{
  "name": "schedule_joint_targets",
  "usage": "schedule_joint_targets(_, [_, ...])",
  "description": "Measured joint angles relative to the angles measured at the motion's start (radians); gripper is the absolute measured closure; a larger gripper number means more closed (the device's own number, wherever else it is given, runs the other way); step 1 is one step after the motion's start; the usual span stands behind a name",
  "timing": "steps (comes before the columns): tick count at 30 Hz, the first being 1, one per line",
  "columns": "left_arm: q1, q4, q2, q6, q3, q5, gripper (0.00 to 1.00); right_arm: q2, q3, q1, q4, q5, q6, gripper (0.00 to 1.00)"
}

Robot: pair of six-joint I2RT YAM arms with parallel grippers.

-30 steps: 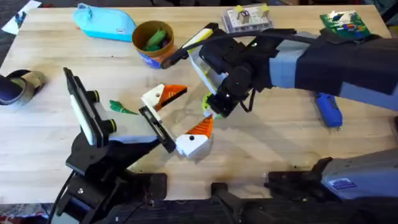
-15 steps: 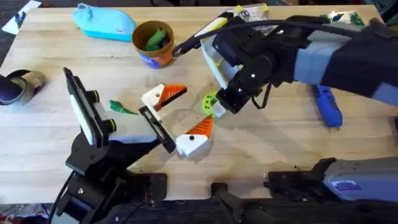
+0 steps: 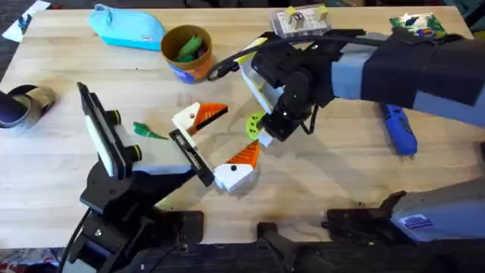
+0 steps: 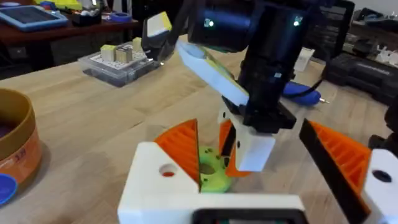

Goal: Pick up the gripper from the table and insert it into the empty holder that is missing its gripper. Then pick up a screw, insert it into the mounting hole, and use the screwdriver to tighten it. Finally, clean up the table by picking up the vegetable and placing it into the bucket.

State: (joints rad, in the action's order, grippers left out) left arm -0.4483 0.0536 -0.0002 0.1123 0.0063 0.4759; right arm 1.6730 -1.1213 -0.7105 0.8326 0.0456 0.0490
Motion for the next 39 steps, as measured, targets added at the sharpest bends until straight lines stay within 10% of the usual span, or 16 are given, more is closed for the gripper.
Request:
schedule_joint_targets(6, [0.0, 0.0, 0.0, 0.0, 0.0, 0.0, 0.015, 0.0, 0.0, 0.0, -0.002, 0.001, -0.004, 0.989])
schedule_joint_targets(18, [0.0, 0.0, 0.0, 0.0, 0.0, 0.0, 0.014, -0.001, -0.036, 0.01, 0.08, 0.001, -0.005, 0.994])
schedule_joint_targets(39, [0.0, 0.0, 0.0, 0.0, 0.0, 0.141, 0.014, -0.129, -0.491, -0.051, 0.322, 0.017, -0.019, 0.995])
